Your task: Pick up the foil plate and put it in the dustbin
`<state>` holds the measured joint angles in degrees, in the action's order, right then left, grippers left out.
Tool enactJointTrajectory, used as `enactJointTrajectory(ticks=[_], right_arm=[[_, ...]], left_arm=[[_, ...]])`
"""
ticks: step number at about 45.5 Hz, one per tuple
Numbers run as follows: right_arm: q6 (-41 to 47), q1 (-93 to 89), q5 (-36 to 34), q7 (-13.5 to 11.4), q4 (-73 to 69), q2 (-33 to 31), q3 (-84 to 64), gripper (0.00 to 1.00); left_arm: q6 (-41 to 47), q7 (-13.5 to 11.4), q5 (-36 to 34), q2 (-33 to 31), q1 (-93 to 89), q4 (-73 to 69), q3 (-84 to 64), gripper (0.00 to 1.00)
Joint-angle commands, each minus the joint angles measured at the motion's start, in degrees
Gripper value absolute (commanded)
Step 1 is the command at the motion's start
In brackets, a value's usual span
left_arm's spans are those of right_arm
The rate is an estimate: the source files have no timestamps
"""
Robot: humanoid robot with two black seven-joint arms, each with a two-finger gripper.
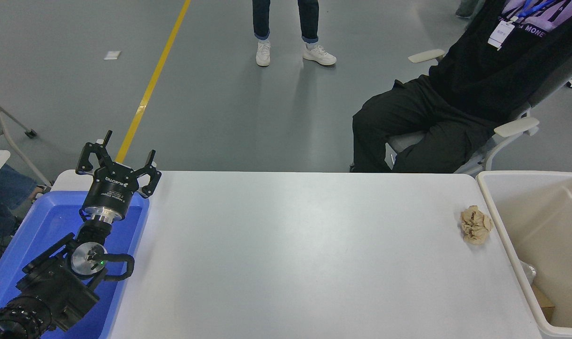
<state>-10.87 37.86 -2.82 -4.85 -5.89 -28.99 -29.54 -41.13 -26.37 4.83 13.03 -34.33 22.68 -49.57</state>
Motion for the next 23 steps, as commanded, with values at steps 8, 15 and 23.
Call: enactJointTrajectory(ticks=[8,15,23], right_arm=[[-0.46,1.16,0.01,0.01,-2.80,-0.36,0.10,0.81],[-0.20,7.12,-0.08,0.01,-16.67,-8.52,-1.13,0.94],[0.85,24.05,-0.08,-0.08,-38.28,-19.16,-14.52,1.00]], left_arm=[[0.00,0.00,0.00,-0.02,0.05,0.00,0.00,0.98],[0.00,0.09,0.00,0.07,0.05,0.00,0.09,0.98],[0.00,0.09,-0.09,0.07,0.05,0.00,0.09,0.98]])
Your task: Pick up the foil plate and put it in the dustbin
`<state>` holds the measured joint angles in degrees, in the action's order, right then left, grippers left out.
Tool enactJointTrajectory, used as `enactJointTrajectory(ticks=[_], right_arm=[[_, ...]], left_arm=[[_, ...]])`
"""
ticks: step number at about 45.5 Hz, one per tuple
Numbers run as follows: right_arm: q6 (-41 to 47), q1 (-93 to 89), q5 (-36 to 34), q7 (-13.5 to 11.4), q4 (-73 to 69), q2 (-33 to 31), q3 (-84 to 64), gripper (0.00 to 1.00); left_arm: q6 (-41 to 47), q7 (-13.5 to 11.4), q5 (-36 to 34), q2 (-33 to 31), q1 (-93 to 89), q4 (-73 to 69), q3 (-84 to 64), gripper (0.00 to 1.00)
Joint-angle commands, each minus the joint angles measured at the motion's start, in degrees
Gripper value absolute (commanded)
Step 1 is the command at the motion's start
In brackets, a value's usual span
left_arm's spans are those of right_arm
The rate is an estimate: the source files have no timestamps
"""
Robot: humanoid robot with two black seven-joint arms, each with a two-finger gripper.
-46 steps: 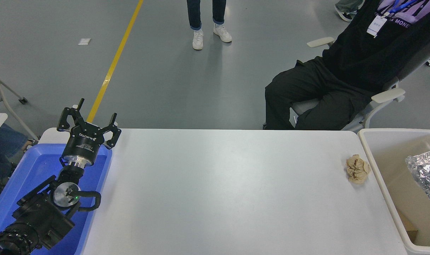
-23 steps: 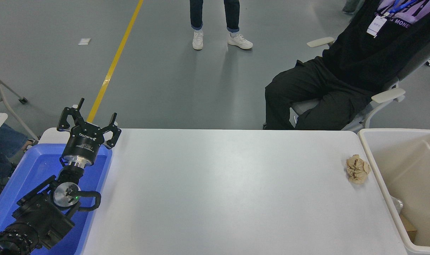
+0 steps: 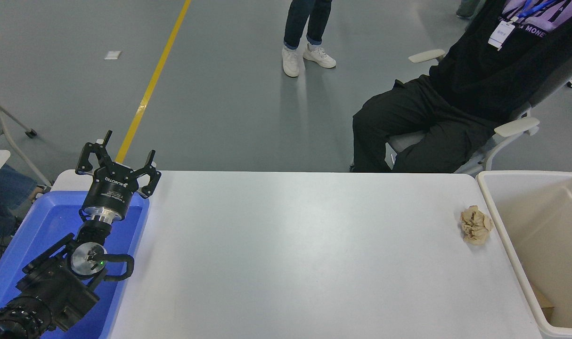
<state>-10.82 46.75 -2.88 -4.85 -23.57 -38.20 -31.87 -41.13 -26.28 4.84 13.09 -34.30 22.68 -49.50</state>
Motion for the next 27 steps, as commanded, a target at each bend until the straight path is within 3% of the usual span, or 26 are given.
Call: enactJointTrajectory(ticks=[1,7,15,20,27], right_arm=[[0.80,17.65,-0.02,-0.07,-22.12,-10.05,-16.00,1.00],[0.80,35.21,-0.02,-0.07,-32.57,-9.17,-36.40,1.00],[6.23,53.16,0.77,0.01,-46.21,-9.17,-47.13,1.00],[17.03,62.84,0.77,0.01,-49.73,-5.49,-51.89,1.00],[39.00,72.07,0.69,-0.07,-50.00,-1.88,-51.54,1.00]], left_arm=[[0.00,0.00,-0.09,0.01,0.03,0.00,0.02,0.98],[0.00,0.00,-0.09,0.01,0.03,0.00,0.02,0.98],[0.00,0.00,-0.09,0.01,0.03,0.00,0.02,0.98],[0.00,0.00,-0.09,0.01,0.03,0.00,0.02,0.98],[0.00,0.00,-0.09,0.01,0.03,0.00,0.02,0.98]])
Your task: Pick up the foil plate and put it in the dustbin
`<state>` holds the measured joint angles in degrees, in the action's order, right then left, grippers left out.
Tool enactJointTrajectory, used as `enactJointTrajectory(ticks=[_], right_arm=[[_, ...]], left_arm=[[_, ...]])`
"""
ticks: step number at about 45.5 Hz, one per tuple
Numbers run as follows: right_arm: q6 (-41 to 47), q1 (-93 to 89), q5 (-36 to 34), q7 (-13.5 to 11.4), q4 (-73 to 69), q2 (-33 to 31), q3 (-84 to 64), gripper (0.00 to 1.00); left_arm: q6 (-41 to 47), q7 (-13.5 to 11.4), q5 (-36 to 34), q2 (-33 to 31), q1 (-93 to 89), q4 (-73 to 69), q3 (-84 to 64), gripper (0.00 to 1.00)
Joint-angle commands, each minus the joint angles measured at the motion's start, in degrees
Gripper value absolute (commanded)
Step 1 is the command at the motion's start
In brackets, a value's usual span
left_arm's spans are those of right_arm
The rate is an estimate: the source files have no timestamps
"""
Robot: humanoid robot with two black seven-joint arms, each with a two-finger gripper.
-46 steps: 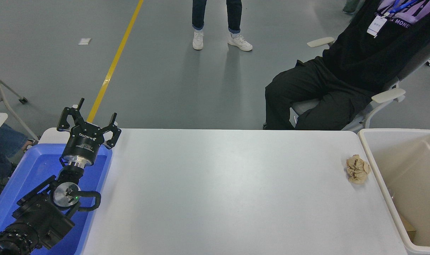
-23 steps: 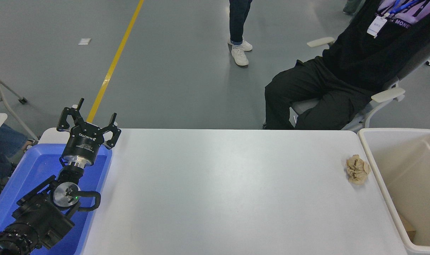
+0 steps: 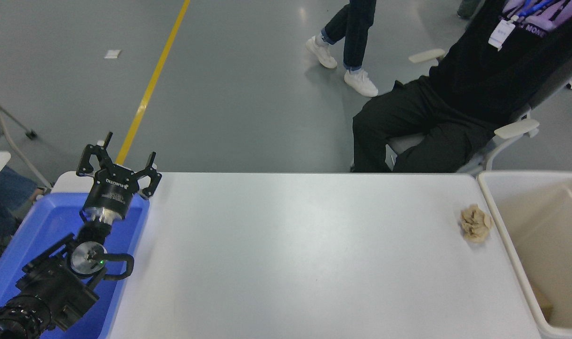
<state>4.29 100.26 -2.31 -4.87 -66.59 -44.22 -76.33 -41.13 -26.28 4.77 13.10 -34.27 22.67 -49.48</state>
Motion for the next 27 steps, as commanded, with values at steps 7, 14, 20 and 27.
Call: enactJointTrajectory(ticks=[7,14,20,27], right_arm=[[38.50,24.72,0.38,-0.05,-6.98,9.14,-6.11,1.00],[40.71,27.80,0.55,-0.40,-8.55,17.23,-4.89,1.00],[40.71,30.70,0.55,-0.31,-11.10,22.42,-2.17,1.00],[40.71,30.79,0.46,-0.40,-11.81,23.13,1.62,1.00]], left_arm=[[0.00,0.00,-0.02,0.00,0.00,0.00,0.00,0.98],[0.00,0.00,0.07,0.00,0.00,0.00,0.00,0.98],[0.00,0.00,0.07,0.00,0.00,-0.08,0.00,0.98],[0.00,0.00,0.07,0.00,0.00,0.00,0.00,0.98]])
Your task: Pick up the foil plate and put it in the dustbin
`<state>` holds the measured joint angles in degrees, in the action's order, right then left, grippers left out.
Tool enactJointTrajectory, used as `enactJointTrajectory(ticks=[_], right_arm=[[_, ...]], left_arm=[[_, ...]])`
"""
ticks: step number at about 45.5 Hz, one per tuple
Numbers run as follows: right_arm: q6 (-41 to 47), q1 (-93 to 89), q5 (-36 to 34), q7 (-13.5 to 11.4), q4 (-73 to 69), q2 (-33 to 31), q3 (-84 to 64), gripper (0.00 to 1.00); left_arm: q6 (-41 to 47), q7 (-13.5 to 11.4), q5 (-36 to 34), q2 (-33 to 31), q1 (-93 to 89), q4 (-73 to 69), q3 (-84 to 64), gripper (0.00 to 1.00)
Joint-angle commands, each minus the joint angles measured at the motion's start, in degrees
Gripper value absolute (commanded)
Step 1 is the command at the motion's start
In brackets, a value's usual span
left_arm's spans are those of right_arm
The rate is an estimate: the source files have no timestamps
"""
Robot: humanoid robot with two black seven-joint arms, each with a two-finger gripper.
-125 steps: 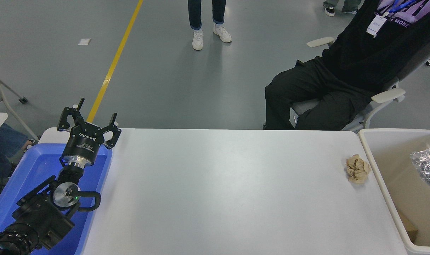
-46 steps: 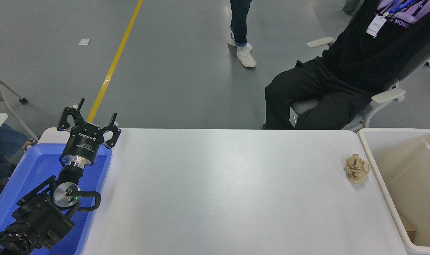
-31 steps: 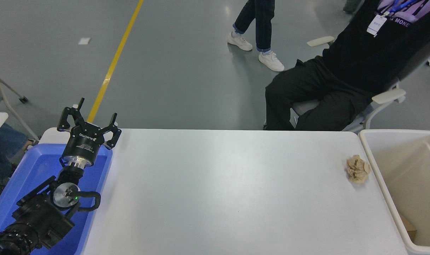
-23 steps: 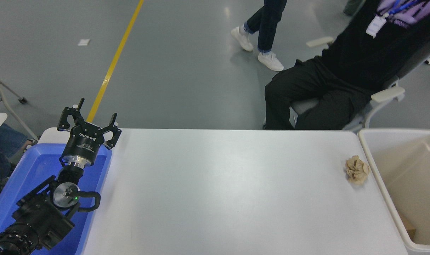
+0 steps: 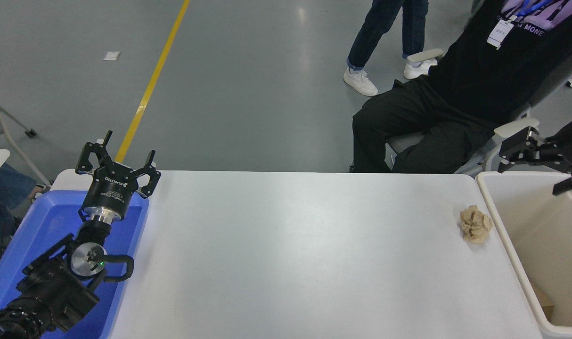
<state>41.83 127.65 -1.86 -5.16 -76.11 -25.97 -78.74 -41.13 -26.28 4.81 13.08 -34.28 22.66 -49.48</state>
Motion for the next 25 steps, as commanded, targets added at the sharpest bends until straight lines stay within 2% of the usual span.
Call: enactJointTrajectory(ticks=[1,13,25], right_arm=[[3.17,3.31,0.02,-0.12,-2.29,4.88,4.21,1.00],[3.17,-0.30,0.11,-0.20,-0.54,6.10,3.69,1.00],[3.17,5.41,0.19,-1.08,-0.36,9.10,1.84,1.00]], left_arm=[[0.00,0.00,0.02,0.01,0.00,0.01,-0.09,0.98],[0.00,0.00,-0.07,0.01,0.00,0.01,0.00,0.98],[-0.09,0.00,-0.07,0.01,0.00,0.01,0.00,0.98]])
